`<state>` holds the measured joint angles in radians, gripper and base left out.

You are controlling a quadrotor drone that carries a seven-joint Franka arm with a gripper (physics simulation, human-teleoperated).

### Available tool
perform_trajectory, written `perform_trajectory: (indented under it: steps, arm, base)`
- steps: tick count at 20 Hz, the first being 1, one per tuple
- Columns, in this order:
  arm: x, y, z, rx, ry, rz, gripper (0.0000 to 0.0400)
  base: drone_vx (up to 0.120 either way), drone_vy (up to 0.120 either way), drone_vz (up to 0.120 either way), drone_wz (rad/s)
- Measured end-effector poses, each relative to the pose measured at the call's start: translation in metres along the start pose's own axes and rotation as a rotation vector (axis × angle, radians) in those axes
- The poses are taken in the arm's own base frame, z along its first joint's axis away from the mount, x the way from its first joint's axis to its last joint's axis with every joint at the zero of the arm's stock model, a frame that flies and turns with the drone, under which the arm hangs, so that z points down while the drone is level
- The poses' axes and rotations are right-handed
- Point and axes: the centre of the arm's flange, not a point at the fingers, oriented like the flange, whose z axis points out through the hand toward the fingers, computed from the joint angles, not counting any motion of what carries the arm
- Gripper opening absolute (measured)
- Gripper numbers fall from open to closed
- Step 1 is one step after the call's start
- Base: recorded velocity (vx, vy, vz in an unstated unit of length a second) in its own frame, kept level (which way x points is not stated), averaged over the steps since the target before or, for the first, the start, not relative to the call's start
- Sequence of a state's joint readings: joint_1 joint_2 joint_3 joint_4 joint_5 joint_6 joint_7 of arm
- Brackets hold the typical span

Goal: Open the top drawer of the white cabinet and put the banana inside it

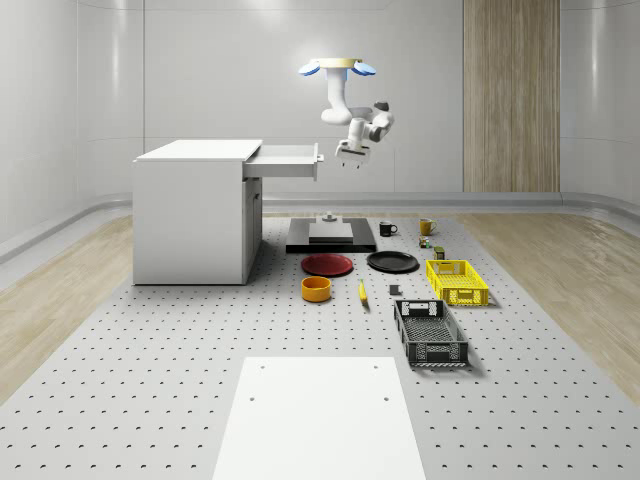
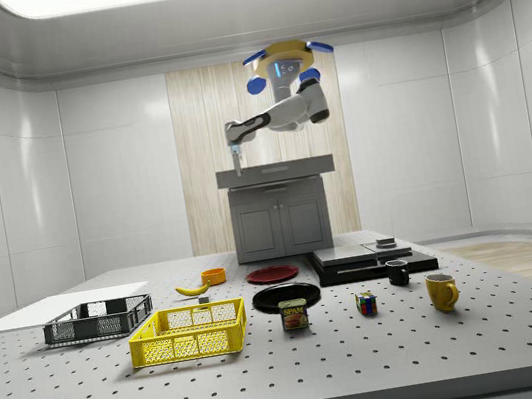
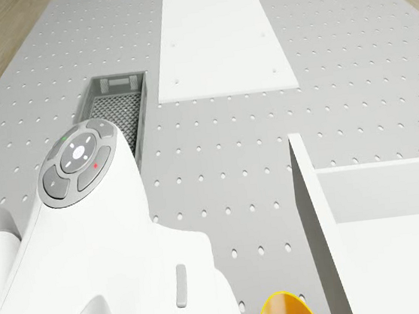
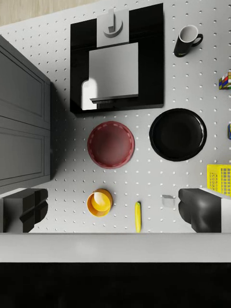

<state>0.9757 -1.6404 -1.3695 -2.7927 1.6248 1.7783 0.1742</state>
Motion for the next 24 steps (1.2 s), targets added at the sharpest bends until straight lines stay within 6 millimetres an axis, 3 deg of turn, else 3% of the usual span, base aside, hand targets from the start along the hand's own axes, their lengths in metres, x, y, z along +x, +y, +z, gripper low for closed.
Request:
perform_trajectory:
  steps: [8,20,24]
  arm:
    - [0.0071,0.0074,0.0002,0.072,-0.069,-0.001,0.0400]
    - [0.0091,0.0094,0.0004,0.092,-0.087,-0.001,0.0400]
    - [0.0092,0.0095,0.0004,0.093,-0.089,-0.001,0.0400]
  base:
    - [0.120,0.005,-0.065,0.000]
    - [0.120,0.120,0.000,0.000]
    - [0.120,0.020,-0.070,0.000]
